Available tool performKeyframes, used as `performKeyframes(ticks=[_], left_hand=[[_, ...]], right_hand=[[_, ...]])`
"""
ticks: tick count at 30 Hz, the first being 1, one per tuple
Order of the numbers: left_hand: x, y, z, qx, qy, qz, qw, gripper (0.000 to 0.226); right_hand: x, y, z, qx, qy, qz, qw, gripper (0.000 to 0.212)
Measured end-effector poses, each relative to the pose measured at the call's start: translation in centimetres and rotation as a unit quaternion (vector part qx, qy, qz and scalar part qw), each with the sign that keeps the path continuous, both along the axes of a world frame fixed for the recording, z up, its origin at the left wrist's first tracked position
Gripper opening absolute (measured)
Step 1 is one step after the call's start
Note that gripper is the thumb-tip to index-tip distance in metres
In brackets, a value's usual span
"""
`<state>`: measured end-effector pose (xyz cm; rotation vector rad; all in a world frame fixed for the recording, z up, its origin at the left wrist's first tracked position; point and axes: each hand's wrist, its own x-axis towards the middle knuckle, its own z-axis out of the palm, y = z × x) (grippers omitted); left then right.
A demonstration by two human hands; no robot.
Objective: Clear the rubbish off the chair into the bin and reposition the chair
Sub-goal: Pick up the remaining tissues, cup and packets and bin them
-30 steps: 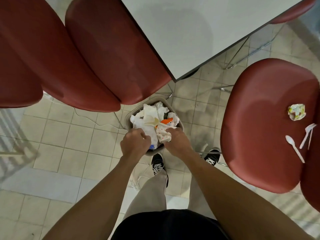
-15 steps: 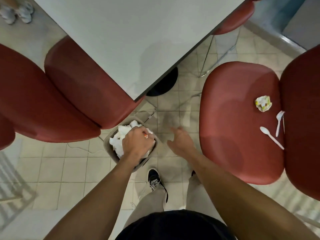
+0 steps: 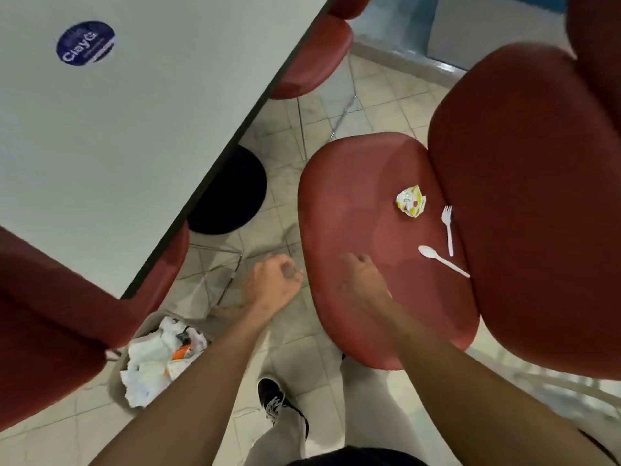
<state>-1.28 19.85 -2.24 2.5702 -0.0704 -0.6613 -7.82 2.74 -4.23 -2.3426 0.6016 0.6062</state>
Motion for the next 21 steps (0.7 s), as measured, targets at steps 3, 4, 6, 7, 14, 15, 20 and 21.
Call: performKeyframes(ticks=[3, 4, 6, 7, 14, 15, 20, 21], left_hand=[[1.6, -4.6, -0.6, -0.014, -0.002, -0.047, 0.999, 0.017], [2.1, -6.3, -0.9, -0.011, -0.002, -0.068, 0.998, 0.018], [3.1, -9.3, -1.5, -0.006, -0.007, -0.104, 0.995, 0.019], [3.6, -10.9, -1.9, -0.007, -0.011, -0.119, 0.993, 0.019], [7.5, -22.1, -7.5, -0.010, -0.005, -0.214, 0.977, 0.032], [8.1, -23.5, -8.4, -0.011, -0.002, -0.222, 0.975, 0.035], [10.8, -30.3, -13.0, -0.040, 0.004, -0.231, 0.972, 0.039], [11.3, -31.5, -13.9, -0.045, 0.006, -0.233, 0.971, 0.039]], right_hand=[[0.5, -4.9, -0.8, 0.007, 0.007, -0.040, 0.999, 0.060], [0.7, -6.5, -1.2, 0.008, 0.006, -0.055, 0.998, 0.061], [1.3, -9.5, -2.2, 0.014, 0.010, -0.087, 0.996, 0.063], [1.7, -11.0, -2.7, 0.017, 0.010, -0.103, 0.994, 0.063], [4.6, -20.5, -8.1, 0.028, -0.029, -0.209, 0.977, 0.055], [5.0, -21.7, -8.9, 0.024, -0.038, -0.221, 0.974, 0.051], [6.4, -26.6, -13.0, 0.029, -0.032, -0.243, 0.969, 0.049], [6.7, -27.3, -13.9, 0.036, -0.033, -0.243, 0.969, 0.051]])
